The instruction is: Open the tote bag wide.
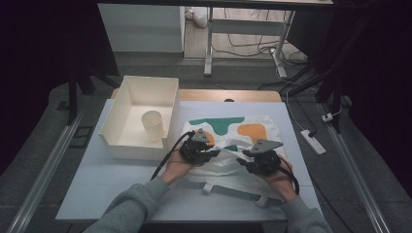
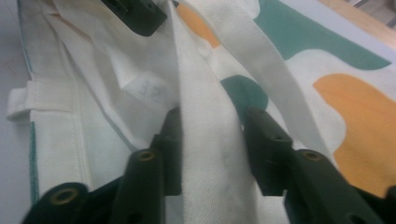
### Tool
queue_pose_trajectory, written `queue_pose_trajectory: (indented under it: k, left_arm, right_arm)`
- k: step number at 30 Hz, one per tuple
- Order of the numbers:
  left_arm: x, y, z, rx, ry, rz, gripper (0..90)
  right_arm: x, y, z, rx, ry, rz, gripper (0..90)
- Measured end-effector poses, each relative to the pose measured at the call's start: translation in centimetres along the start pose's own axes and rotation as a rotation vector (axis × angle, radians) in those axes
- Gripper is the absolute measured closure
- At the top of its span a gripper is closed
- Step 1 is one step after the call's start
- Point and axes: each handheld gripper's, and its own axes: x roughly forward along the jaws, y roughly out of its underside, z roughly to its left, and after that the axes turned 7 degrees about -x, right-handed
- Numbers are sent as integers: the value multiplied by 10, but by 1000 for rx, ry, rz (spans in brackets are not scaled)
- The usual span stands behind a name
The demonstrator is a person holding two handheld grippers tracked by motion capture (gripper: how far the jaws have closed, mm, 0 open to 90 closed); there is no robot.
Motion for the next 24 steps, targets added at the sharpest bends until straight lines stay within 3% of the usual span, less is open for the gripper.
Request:
queue_pose_trajectory:
  k: [4,10,17,24]
  left_arm:
    - [-5,-1,0,-2,0,-27,727]
    - [-11,-3,-1,0,6,-64,721]
    - [-14,-5,-1,1,-14,-98,718]
    - [-9,-5,5,-21,-35,-92,716]
  right_arm:
    - [-4,-12,-1,-40,58,-9,776]
    - [-6,-26,-10,-33,90,-39,814]
    - [-1,-44,-25,-22,109,-67,816]
    - [23,-51,-44,3,84,-73,816]
